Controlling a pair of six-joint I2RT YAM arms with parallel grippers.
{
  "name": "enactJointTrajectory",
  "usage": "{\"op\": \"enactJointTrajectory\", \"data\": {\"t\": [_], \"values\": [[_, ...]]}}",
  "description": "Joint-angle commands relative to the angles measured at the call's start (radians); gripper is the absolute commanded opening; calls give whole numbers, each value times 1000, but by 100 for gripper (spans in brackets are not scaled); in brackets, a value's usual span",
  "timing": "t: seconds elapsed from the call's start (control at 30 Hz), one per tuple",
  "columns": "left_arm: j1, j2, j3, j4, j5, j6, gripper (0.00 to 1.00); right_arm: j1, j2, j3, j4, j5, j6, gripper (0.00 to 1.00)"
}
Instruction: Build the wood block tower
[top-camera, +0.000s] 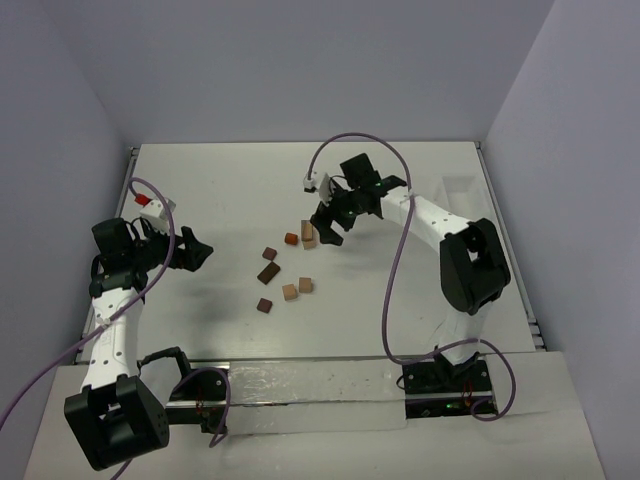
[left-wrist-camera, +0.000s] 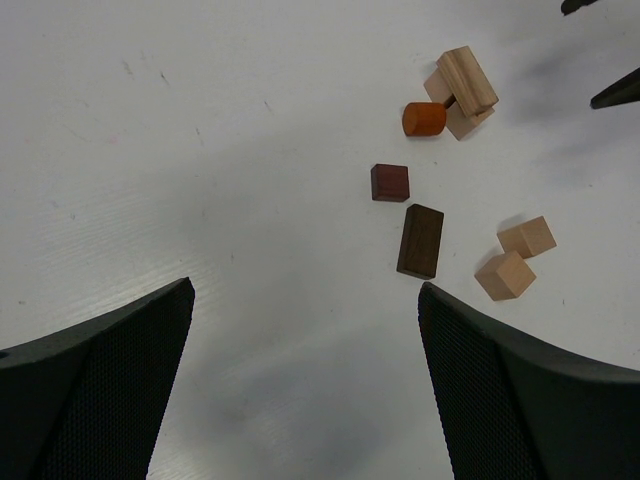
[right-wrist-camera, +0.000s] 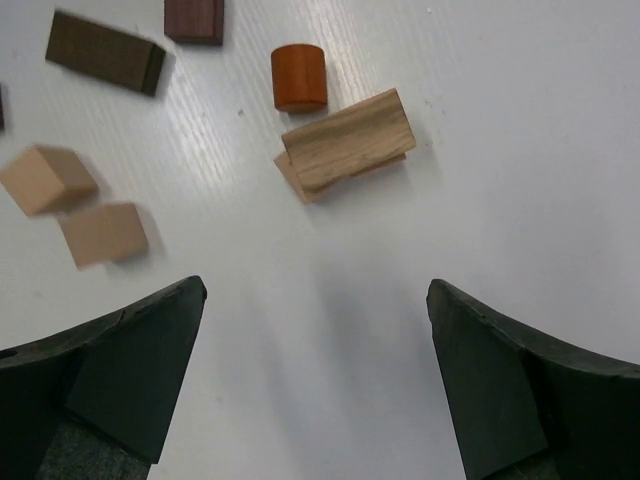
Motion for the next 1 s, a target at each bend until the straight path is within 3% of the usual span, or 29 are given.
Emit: {"op": "enactJointTrajectory", "data": {"t": [0.0, 0.03, 0.13, 0.27, 0.47, 0.97], "values": [[7, -4, 26, 5, 41, 25, 99, -45, 9, 78, -233, -165, -504, 100], [7, -4, 26, 5, 42, 24, 99, -47, 29, 127, -275, -169, -639, 100], [7, -4, 26, 6, 36, 21, 99, -53, 125, 223, -439, -165, -809, 100], [9, -1, 23, 9, 25, 19, 99, -54, 232, 353, -502, -153, -905, 100], [8, 2, 19, 18, 15, 14, 99, -48, 355, 528, -579, -144, -875, 100], [8, 21, 21, 28, 8, -1, 99, 16, 451, 562, -481, -24, -646, 100]]}}
